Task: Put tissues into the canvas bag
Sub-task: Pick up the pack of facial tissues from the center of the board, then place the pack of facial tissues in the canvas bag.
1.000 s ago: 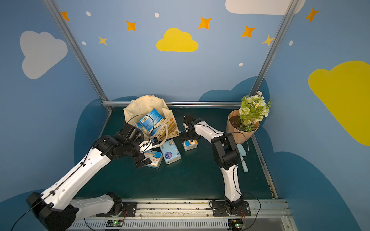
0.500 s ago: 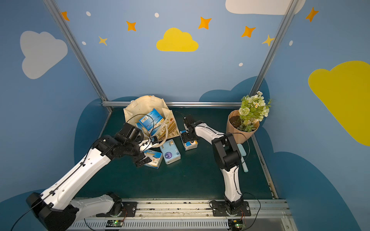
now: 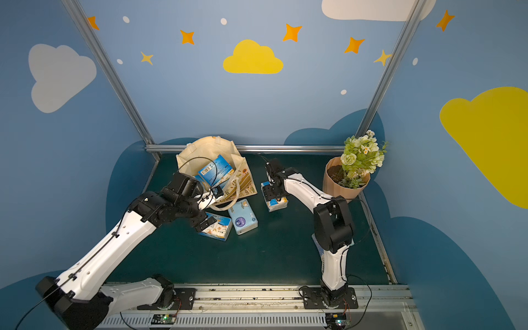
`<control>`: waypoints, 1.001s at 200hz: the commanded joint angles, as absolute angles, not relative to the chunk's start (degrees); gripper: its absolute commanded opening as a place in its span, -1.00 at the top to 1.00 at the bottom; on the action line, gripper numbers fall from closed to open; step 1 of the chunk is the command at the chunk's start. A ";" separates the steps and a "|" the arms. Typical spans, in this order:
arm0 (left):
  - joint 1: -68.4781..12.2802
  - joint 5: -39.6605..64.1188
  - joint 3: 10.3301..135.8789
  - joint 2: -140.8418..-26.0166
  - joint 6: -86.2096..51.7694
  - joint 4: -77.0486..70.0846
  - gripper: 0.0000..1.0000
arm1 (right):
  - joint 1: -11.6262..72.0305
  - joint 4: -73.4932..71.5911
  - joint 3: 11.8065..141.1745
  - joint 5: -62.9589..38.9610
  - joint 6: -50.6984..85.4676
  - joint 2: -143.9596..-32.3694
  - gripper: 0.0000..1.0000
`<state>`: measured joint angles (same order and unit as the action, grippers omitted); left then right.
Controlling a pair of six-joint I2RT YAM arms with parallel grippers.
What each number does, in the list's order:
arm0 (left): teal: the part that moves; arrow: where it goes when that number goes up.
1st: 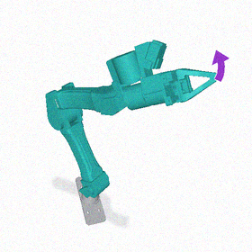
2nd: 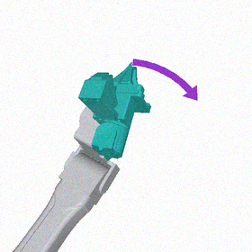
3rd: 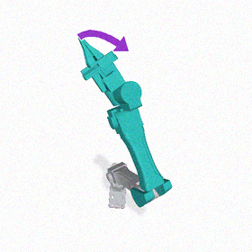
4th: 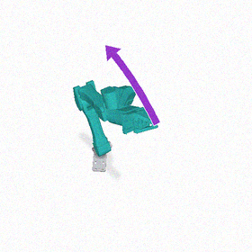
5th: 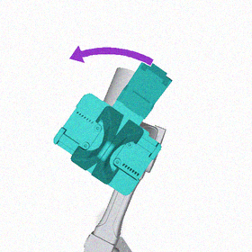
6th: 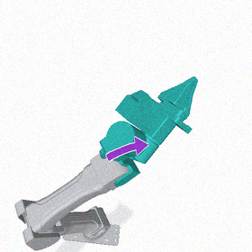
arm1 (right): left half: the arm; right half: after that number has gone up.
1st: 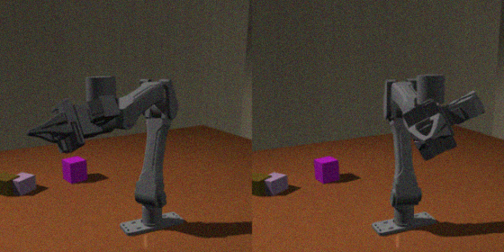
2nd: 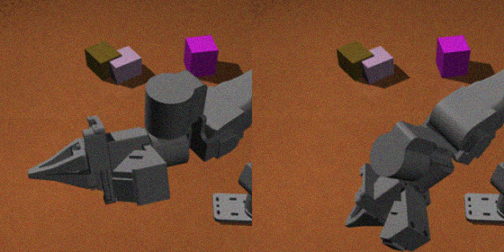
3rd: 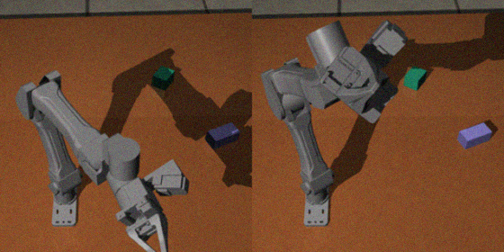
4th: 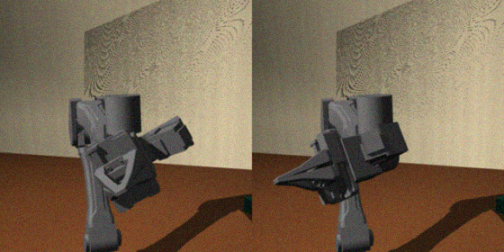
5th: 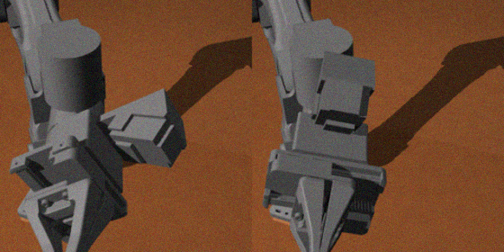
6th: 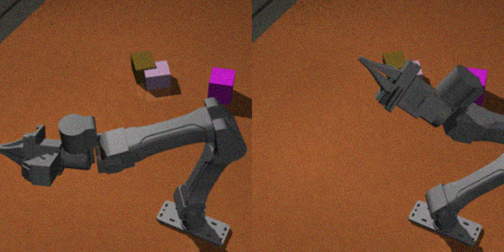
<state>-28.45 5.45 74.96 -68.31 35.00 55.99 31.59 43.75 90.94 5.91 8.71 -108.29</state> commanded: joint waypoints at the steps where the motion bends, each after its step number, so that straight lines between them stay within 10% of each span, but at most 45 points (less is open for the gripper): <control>1: -25.35 7.15 81.23 -68.99 30.27 55.37 -0.99 | 31.68 48.43 93.86 6.69 7.76 -100.80 -0.50; 121: -10.62 4.68 82.12 -68.42 14.88 47.27 -0.99 | 44.19 58.57 116.88 3.43 0.45 -95.74 -0.52; 200: -0.91 10.52 82.97 -67.39 8.83 46.75 -0.99 | 50.07 58.11 150.88 -0.14 -2.69 -118.38 -0.58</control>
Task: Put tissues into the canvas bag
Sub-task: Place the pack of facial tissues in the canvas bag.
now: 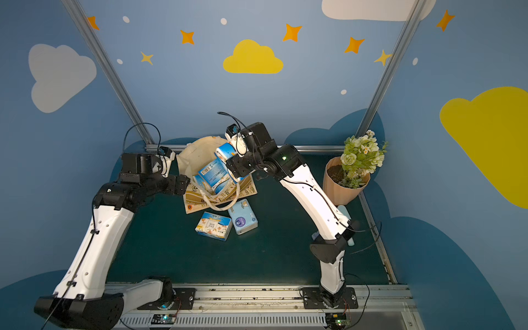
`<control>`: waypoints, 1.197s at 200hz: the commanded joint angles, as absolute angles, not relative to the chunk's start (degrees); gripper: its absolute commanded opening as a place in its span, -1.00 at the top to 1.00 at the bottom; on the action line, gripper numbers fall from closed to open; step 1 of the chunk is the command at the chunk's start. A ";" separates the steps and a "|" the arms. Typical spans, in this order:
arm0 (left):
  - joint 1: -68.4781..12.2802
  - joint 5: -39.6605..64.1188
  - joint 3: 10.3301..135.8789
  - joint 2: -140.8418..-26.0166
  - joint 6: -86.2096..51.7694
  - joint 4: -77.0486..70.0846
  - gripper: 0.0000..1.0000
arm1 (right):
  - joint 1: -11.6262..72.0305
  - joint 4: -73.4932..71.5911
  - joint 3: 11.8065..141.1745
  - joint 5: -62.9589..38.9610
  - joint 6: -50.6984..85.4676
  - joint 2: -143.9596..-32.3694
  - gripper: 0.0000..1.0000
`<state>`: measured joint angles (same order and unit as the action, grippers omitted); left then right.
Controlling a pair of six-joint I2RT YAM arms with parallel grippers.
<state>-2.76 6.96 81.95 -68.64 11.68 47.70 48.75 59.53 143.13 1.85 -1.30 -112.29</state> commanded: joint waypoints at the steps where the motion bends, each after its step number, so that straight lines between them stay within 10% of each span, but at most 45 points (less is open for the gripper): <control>1: -0.85 10.66 82.97 -67.40 8.76 46.75 -0.99 | 50.13 57.93 151.16 -0.20 -2.71 -118.56 -0.58; 107: 0.99 16.49 80.96 -67.74 6.53 45.10 -0.99 | 49.91 32.30 152.09 -4.31 2.40 -133.70 -0.66; 239: 1.02 16.70 83.05 -70.21 7.27 46.46 -0.99 | 48.10 40.61 152.29 -2.46 4.22 -133.66 -0.93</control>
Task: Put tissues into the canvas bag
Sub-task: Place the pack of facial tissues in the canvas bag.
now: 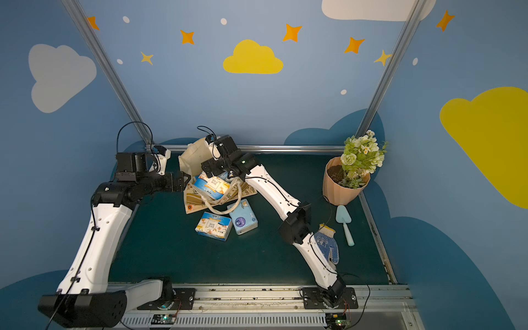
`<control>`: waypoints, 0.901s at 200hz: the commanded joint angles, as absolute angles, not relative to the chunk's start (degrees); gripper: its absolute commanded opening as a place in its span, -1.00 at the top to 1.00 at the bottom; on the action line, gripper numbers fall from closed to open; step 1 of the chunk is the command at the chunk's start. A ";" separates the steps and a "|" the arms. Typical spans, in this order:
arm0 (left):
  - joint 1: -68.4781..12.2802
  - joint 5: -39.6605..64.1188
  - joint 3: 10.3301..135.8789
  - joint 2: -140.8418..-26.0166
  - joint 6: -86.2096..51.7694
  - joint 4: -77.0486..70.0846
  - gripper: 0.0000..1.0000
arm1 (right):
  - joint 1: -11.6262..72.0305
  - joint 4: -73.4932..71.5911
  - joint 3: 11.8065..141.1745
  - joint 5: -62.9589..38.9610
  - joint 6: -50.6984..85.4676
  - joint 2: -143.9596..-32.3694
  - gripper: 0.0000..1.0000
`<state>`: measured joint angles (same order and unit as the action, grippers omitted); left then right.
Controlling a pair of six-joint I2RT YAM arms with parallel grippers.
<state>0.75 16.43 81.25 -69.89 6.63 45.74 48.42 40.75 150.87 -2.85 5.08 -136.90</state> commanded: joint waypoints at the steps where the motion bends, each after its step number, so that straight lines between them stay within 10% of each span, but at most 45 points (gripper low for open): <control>1: 1.00 16.70 83.01 -70.22 7.32 46.48 -0.99 | 48.09 40.48 152.30 -2.46 4.17 -133.54 -0.93; 99: -3.67 19.17 88.81 -67.44 27.63 58.40 -0.99 | 46.07 41.32 155.50 0.88 2.32 -125.65 -0.93; 180: -37.44 6.40 88.73 -69.31 45.19 76.87 -0.99 | 38.17 47.59 119.85 14.15 12.97 -95.70 -0.93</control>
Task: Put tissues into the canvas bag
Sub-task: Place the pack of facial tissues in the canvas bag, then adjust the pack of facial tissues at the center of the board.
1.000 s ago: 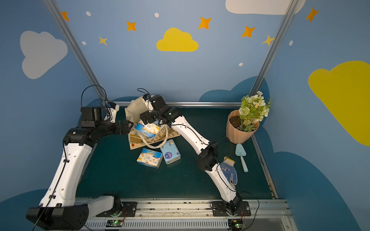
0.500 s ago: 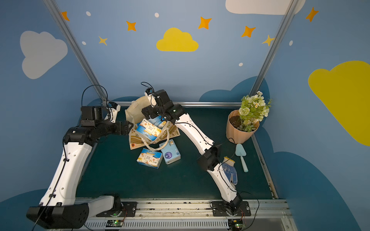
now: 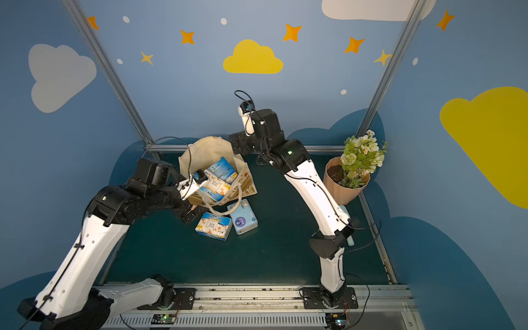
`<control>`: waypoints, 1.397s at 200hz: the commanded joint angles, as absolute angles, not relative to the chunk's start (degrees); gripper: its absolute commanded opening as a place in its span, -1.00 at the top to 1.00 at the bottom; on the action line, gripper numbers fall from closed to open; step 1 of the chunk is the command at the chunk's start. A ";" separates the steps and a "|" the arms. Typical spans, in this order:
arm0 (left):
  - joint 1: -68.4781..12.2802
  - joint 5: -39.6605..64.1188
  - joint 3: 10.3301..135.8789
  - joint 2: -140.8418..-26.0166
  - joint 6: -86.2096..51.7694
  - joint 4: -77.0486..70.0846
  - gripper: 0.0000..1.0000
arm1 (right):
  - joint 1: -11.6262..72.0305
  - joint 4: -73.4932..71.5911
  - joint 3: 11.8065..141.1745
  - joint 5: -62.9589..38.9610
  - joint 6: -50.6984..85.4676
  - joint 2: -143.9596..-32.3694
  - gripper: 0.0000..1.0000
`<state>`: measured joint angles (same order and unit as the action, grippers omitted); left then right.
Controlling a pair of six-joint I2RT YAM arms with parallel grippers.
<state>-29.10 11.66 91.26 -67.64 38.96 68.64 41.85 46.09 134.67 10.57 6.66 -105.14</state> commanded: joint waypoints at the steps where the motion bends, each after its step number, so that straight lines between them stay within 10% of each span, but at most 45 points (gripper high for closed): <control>1: -37.88 6.23 88.62 -69.42 45.23 76.97 -0.99 | 38.03 47.48 118.90 14.06 13.12 -95.14 -0.93; 65: -44.22 0.82 67.84 -71.36 53.50 74.61 -0.99 | 32.87 46.22 82.67 10.68 20.29 -71.53 -0.93; 138: -29.07 9.35 55.72 -67.99 58.01 61.05 -0.99 | 32.87 41.87 66.53 5.00 25.35 -63.08 -0.93; 279: -21.29 16.08 54.58 -67.42 54.01 55.55 -0.99 | 57.08 23.69 65.98 9.55 18.63 -89.73 -0.93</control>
<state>-21.41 14.92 54.65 -68.51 55.53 55.29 53.80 31.92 64.25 4.34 21.71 -85.95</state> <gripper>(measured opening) 0.997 0.966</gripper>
